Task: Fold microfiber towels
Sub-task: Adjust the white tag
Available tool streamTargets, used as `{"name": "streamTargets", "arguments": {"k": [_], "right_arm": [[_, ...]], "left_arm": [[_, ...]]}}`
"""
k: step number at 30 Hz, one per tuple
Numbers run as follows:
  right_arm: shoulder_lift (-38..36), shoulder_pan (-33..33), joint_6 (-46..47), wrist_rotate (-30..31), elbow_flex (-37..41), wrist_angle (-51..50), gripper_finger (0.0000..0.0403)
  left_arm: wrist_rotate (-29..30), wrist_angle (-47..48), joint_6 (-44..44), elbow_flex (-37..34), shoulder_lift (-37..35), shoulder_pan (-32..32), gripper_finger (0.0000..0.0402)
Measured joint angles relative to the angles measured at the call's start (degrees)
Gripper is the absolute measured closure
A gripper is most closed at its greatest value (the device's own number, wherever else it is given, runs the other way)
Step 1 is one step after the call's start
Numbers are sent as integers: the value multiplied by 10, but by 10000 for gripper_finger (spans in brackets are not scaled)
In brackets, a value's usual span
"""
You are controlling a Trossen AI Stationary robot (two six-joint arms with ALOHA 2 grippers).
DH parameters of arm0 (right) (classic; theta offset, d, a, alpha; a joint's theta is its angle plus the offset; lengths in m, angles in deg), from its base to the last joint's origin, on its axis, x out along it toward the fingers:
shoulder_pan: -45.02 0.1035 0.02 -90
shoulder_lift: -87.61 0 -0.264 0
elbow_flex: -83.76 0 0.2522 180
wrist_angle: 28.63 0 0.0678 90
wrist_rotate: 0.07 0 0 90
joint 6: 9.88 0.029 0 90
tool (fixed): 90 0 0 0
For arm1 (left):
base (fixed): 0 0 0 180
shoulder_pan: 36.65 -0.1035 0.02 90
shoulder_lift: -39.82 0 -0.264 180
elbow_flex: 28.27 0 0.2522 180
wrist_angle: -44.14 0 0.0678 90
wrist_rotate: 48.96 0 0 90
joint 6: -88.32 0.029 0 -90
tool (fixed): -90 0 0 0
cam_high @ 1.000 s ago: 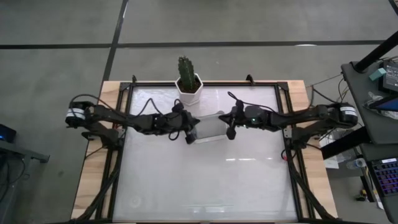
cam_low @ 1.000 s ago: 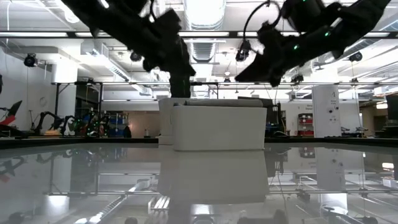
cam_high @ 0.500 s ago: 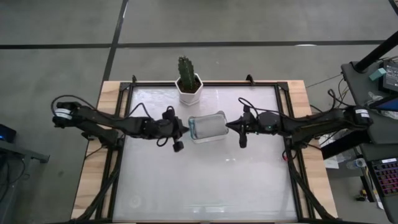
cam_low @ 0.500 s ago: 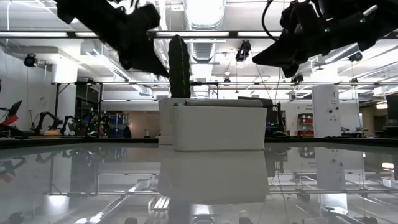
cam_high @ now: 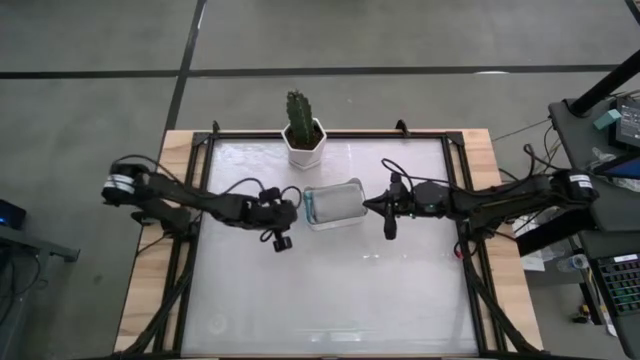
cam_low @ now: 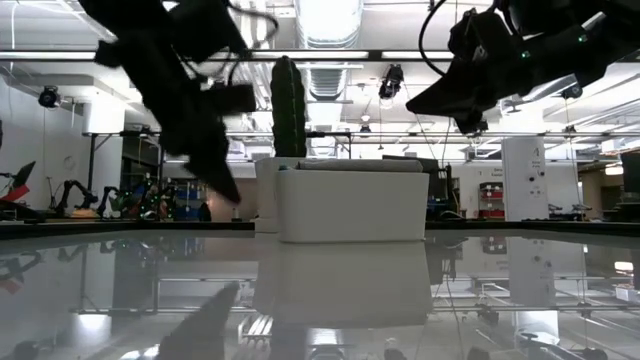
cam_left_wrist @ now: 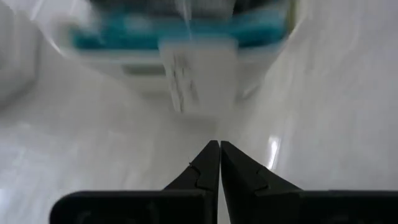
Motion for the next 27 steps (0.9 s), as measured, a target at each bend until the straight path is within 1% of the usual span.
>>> {"name": "streamTargets", "arguments": {"k": [6, 10, 15, 22, 27], "right_arm": [[16, 3, 13, 1, 0, 3, 394], [24, 6, 17, 0, 0, 5, 394], [26, 6, 22, 0, 0, 3, 394], [26, 10, 23, 0, 0, 6, 394], [26, 12, 23, 0, 0, 6, 394]], "left_arm": [[0, -24, 0, -1, 81, 0, 402], [0, -34, 0, 6, 106, 0, 402], [14, -55, 5, 8, 96, 0, 402], [55, -60, 17, 6, 46, 0, 402], [72, -109, 48, 6, 21, 0, 402]]}}
